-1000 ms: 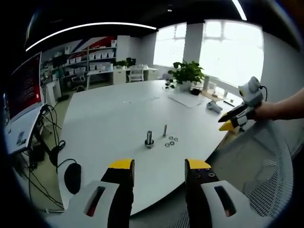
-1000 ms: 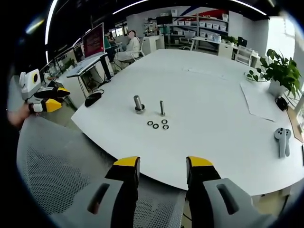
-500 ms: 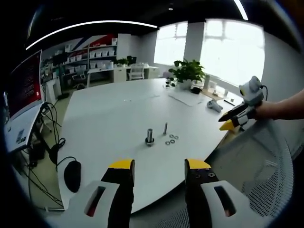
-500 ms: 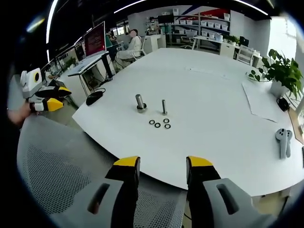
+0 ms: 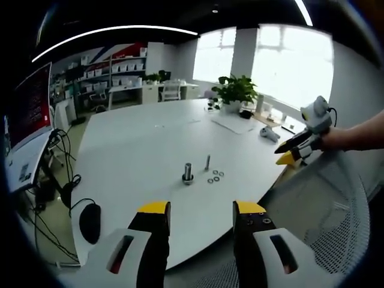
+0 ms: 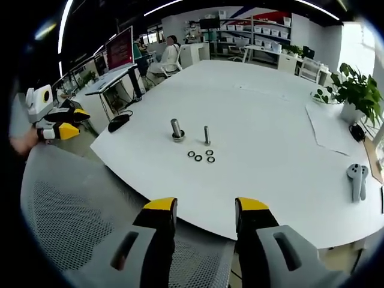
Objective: Place the washer onto the threaded stud by aligning its center hole with the stud, sliding it down to the base, and recovering from edge contact or off-axis alignment until the washer reaches the visible bottom stop.
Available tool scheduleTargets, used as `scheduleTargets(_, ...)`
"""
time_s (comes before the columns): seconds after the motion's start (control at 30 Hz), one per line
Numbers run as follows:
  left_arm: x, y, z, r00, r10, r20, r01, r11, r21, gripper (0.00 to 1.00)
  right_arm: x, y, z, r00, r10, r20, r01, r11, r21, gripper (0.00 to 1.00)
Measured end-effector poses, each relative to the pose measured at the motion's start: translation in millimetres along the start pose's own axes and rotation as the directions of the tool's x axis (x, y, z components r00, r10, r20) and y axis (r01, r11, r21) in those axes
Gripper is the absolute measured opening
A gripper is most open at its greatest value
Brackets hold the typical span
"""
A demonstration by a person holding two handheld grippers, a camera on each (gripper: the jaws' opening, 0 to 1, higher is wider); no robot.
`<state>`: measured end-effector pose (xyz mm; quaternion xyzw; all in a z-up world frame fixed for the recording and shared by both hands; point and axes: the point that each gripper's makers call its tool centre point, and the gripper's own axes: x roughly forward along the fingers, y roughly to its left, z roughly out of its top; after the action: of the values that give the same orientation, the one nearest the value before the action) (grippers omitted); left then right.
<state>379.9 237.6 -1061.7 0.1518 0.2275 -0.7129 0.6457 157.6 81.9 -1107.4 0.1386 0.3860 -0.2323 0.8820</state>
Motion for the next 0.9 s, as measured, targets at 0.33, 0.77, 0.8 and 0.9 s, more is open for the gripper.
scheduleTargets(0.33, -2, -0.8, 1.1, 1.0, -0.006, -0.005, 0.006, 1.0, -0.004, 0.4, 2, 7, 2.7, 1.0, -0.012, -0.027, 0.009, 0.993, -0.119, 0.41)
scheduleTargets(0.77, -4, -3.2, 3.4, 1.0, -0.006, -0.002, 0.006, 1.0, -0.009, 0.4, 5, 9, 5.3, 0.997, 0.002, -0.077, -0.019, 0.975, -0.22, 0.42)
scheduleTargets(0.8, -4, -3.7, 3.4, 1.0, -0.008, -0.001, 0.008, 1.0, -0.008, 0.4, 7, 9, 7.7, 0.997, 0.003, -0.071, -0.02, 0.973, -0.228, 0.42)
scheduleTargets(0.9, -4, -2.3, 3.1, 1.0, -0.007, -0.002, 0.007, 1.0, -0.012, 0.4, 7, 14, 20.8, 0.998, 0.019, -0.055, -0.031, 0.974, -0.224, 0.42)
